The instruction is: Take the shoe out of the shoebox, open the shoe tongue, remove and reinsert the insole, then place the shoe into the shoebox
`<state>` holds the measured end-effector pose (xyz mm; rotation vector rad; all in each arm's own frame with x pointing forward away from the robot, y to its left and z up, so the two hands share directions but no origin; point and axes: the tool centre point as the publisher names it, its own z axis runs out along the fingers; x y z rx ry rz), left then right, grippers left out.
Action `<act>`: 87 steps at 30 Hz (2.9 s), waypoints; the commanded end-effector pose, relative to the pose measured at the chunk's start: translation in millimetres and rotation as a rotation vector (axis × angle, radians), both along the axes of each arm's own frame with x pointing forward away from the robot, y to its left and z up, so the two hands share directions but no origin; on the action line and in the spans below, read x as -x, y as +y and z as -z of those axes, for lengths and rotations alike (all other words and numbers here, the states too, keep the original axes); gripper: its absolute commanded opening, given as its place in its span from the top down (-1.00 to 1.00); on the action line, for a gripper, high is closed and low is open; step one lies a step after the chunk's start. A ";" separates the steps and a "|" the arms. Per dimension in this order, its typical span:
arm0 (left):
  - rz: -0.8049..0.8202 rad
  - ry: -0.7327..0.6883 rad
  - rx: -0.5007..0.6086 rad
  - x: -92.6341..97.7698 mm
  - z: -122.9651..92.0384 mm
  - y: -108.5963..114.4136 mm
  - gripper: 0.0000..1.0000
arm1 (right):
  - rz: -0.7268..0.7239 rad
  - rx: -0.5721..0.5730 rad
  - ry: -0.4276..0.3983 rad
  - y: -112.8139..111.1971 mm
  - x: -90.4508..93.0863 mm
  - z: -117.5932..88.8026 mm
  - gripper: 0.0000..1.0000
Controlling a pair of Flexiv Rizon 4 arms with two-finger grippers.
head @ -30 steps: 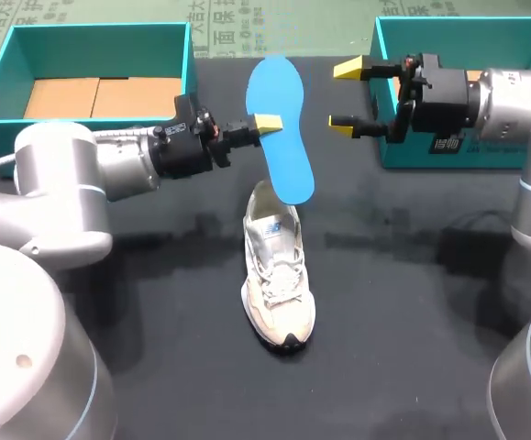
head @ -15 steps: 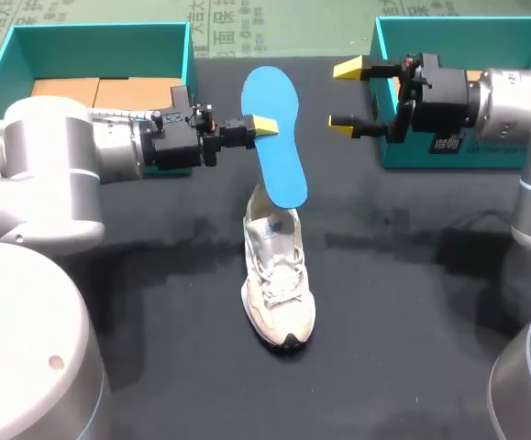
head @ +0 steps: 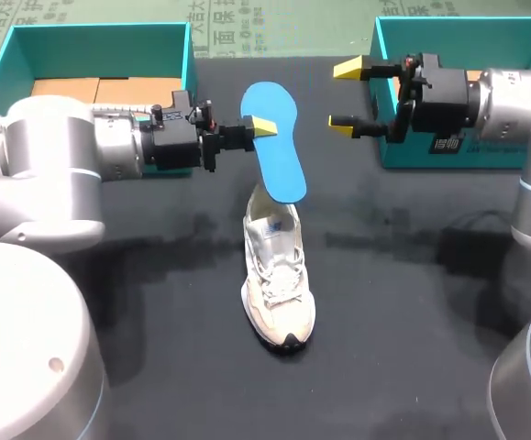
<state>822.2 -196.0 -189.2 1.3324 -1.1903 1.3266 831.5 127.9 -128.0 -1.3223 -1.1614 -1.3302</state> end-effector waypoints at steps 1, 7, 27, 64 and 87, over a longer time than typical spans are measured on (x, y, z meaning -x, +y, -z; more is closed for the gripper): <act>0.012 0.001 0.000 -2.7 1.1 0.7 1.00 | 0.000 0.002 0.001 0.5 0.3 0.2 -1.00; 0.012 0.001 0.000 -2.7 1.1 0.7 1.00 | -0.017 0.142 -0.032 -6.9 2.7 -10.2 -1.00; 0.012 0.001 0.000 -2.7 1.1 0.7 1.00 | -0.144 0.986 0.045 6.2 8.1 -77.3 -1.00; 0.012 0.001 0.000 -2.7 1.1 0.7 1.00 | -0.012 1.593 -0.034 97.3 21.0 -85.8 -1.00; 0.012 0.001 0.000 -2.7 1.1 0.7 1.00 | -0.048 0.803 -0.006 47.1 14.8 -76.4 -1.00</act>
